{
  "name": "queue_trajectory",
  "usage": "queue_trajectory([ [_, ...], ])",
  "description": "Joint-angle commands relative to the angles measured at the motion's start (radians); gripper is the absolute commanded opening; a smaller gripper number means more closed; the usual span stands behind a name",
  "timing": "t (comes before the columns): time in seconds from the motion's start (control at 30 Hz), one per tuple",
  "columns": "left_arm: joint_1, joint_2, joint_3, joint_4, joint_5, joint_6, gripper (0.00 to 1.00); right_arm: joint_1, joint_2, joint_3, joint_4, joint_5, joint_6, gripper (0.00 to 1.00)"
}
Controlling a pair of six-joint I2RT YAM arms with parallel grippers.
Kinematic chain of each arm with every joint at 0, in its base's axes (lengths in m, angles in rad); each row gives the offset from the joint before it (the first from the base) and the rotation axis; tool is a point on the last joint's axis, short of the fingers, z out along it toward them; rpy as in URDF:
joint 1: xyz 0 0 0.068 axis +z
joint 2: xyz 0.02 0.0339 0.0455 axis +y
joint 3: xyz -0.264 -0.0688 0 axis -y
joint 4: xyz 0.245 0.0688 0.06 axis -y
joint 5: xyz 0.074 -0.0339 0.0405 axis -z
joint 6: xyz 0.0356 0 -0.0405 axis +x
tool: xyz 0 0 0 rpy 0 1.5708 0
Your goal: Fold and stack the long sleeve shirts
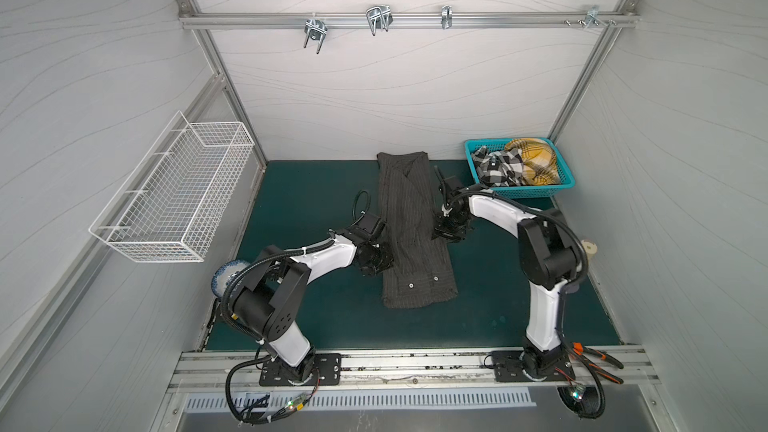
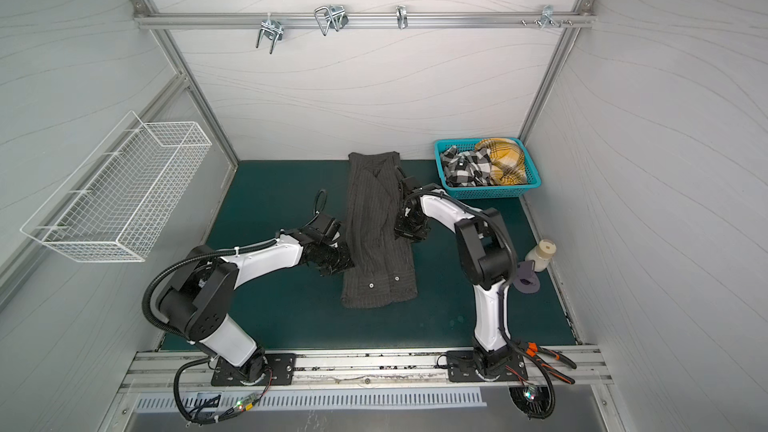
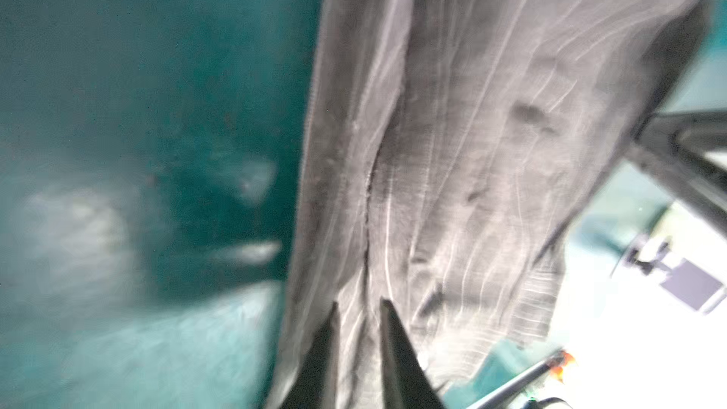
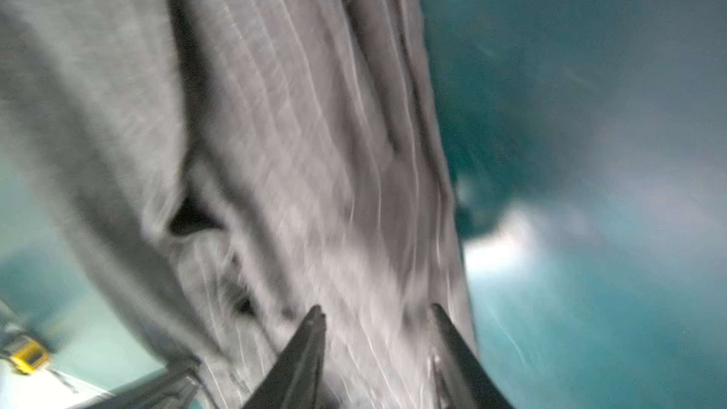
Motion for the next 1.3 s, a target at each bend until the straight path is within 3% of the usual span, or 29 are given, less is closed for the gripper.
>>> queue_trajectory([
  [0.0,0.013,-0.123,0.09,-0.12,0.001,0.063,0.34,0.073,-0.2,-0.115,-0.077,0.006,-0.006,0.51],
  [0.17,-0.008,-0.166,0.002,-0.043,0.262,0.062,0.34,0.154,-0.338,-0.308,0.01,-0.063,0.089,0.5],
  [0.3,-0.023,-0.143,-0.098,0.094,0.335,-0.018,0.37,0.186,-0.352,-0.409,0.104,-0.101,0.152,0.46],
  [0.47,-0.031,-0.064,-0.1,0.072,0.287,-0.007,0.37,0.224,-0.282,-0.429,0.16,-0.13,0.142,0.42],
  [1.0,-0.055,0.071,-0.15,0.223,0.293,-0.117,0.39,0.261,-0.224,-0.417,0.18,-0.084,0.169,0.35],
  [1.27,-0.083,0.076,-0.146,0.235,0.281,-0.139,0.28,0.261,-0.232,-0.423,0.181,-0.084,0.18,0.31],
])
